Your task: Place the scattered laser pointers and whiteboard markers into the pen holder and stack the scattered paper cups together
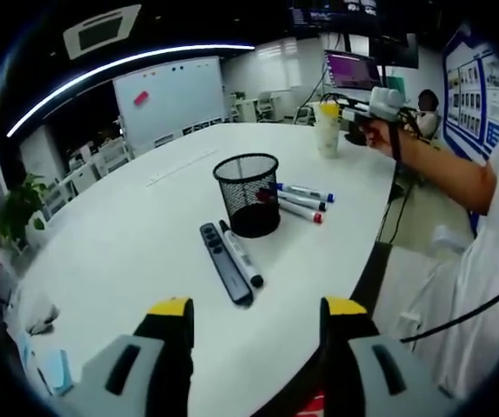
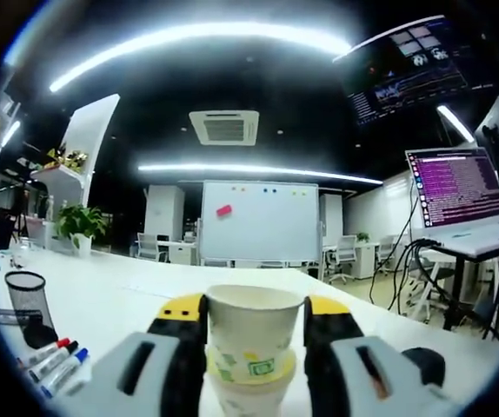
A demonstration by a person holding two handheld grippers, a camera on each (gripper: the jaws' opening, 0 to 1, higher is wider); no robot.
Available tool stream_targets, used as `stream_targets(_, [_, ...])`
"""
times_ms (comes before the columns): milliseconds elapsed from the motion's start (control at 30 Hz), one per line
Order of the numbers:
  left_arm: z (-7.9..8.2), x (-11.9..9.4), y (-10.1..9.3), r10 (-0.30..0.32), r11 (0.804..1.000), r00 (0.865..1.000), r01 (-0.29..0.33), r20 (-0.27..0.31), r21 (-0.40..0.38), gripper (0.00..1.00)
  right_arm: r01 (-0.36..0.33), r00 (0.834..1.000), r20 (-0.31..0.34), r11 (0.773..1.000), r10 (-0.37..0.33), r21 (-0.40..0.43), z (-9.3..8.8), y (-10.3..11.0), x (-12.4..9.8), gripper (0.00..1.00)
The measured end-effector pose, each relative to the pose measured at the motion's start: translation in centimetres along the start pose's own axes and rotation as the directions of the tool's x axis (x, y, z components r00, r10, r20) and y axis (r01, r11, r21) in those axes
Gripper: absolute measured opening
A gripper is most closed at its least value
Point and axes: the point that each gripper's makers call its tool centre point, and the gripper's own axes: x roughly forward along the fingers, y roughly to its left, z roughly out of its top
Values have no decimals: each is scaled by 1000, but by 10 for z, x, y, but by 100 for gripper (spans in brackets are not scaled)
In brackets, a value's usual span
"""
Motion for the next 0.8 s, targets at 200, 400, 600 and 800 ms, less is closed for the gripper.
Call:
stream_targets(200, [-2, 2, -1, -3, 1000, 1000, 3, -5, -1, 58, -3, 1000, -7, 1000, 3, 9, -2, 0, 1, 45])
stream_targets(400, [-3, 2, 1, -2, 1000, 1000, 2, -8, -3, 58, 4, 1000, -21, 1000, -3, 30, -5, -3, 0, 45])
stream_targets(600, [-3, 4, 0, -6, 1000, 1000, 6, -7, -3, 58, 13, 999, -35, 999, -11, 48, -7, -4, -1, 47])
stream_targets(800, [-3, 4, -2, -11, 1000, 1000, 11, -4, -1, 58, 10, 999, -37, 998, -8, 57, -7, -7, -2, 48])
